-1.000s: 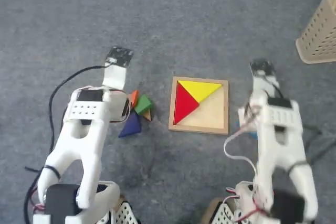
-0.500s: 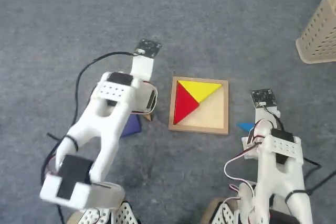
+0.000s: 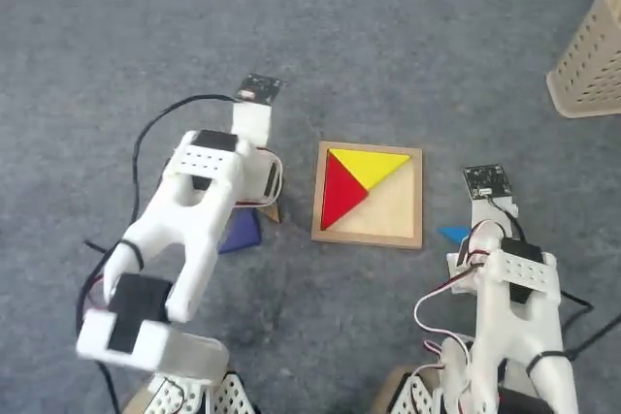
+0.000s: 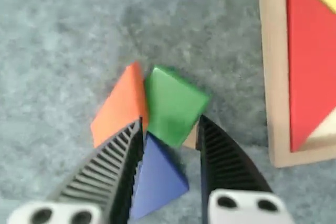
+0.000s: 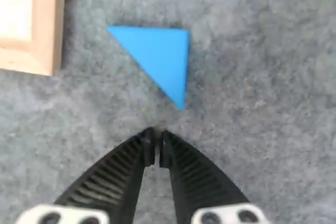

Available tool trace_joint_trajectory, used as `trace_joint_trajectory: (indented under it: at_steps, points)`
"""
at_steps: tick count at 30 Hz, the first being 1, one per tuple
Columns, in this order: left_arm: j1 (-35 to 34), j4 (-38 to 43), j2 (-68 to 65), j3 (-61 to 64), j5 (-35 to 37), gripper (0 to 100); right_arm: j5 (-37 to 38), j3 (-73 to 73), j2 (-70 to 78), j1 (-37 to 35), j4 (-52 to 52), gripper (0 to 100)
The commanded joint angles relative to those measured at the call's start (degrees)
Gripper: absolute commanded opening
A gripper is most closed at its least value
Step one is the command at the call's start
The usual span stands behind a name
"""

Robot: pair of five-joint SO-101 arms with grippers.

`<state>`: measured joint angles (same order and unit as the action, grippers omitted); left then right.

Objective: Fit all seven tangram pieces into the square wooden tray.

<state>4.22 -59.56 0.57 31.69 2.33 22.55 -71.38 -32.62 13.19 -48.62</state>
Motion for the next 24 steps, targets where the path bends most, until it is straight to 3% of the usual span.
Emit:
trace_joint_trajectory:
  at_steps: [1,8,13,18,22,24]
  points:
    - [-0.79,2.73,9.41,3.56,0.35,16,0.53,6.33,-1.27,0.66,-2.68,9.8]
    - [-5.71,7.03,18.81,12.09,0.35,17,0.7,21.71,-1.19,-3.91,-17.01,12.2]
    - [-11.43,9.23,18.02,12.35,0.44,17,1.49,25.49,-1.19,-9.45,-20.97,12.4]
    - [-12.04,9.58,15.82,12.09,0.44,17,10.64,29.1,1.45,-12.09,-25.89,14.7]
    - [-11.96,9.58,15.65,12.09,0.44,17,3.6,28.84,5.49,-12.0,-27.56,16.2]
    - [-11.96,9.58,15.74,12.09,0.35,17,0.26,25.67,4.97,-12.0,-25.45,12.4]
